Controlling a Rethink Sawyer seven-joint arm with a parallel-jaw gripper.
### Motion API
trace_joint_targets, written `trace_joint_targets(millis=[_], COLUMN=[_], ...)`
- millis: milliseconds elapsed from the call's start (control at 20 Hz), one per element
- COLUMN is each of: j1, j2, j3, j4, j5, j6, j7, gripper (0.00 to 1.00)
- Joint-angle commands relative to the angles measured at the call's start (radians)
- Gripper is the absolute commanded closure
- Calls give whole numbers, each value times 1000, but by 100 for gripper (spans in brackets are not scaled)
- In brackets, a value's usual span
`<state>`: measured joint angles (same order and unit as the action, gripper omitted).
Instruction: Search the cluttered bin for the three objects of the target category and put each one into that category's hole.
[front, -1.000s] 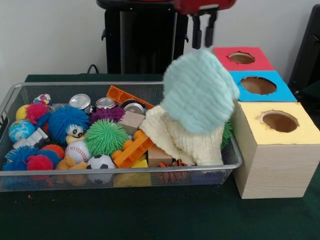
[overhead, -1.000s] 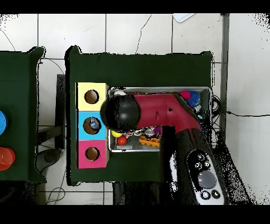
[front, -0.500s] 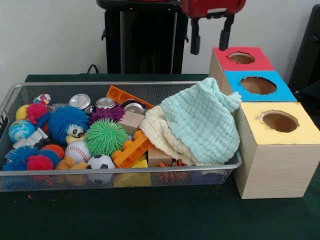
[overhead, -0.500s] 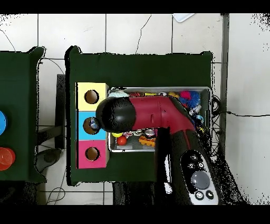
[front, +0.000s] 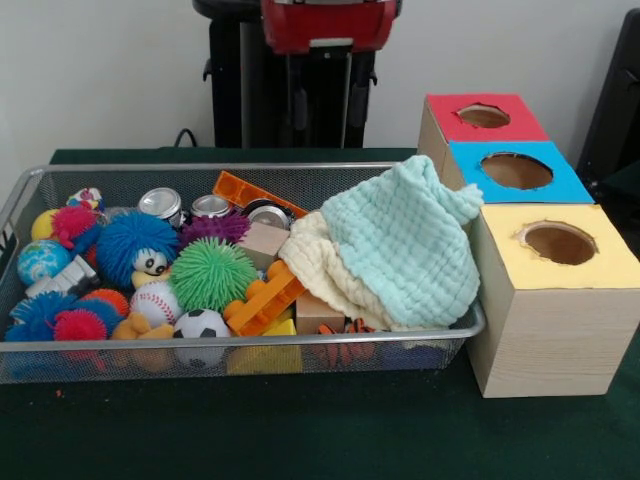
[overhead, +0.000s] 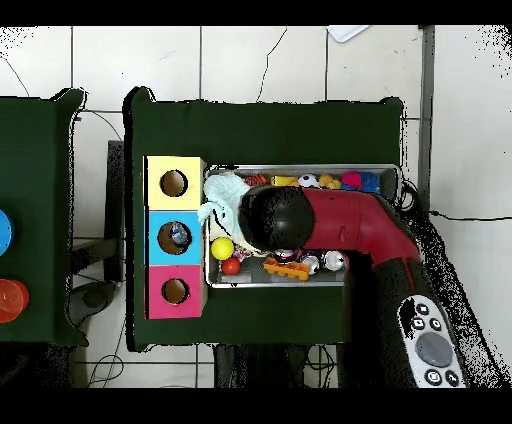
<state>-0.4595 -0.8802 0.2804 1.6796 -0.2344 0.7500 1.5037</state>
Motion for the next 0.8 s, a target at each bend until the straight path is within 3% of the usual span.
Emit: trace_joint_targets(millis=[50,450,800], j1=[-38,-60,-113], j2=[44,49,161], j3=[-25,-16,-18], j4=[67,68,-22], j5=[-7,-8,-94], j6=[-1,-2,-77], j7=[82,61,-7], gripper=[0,0,0])
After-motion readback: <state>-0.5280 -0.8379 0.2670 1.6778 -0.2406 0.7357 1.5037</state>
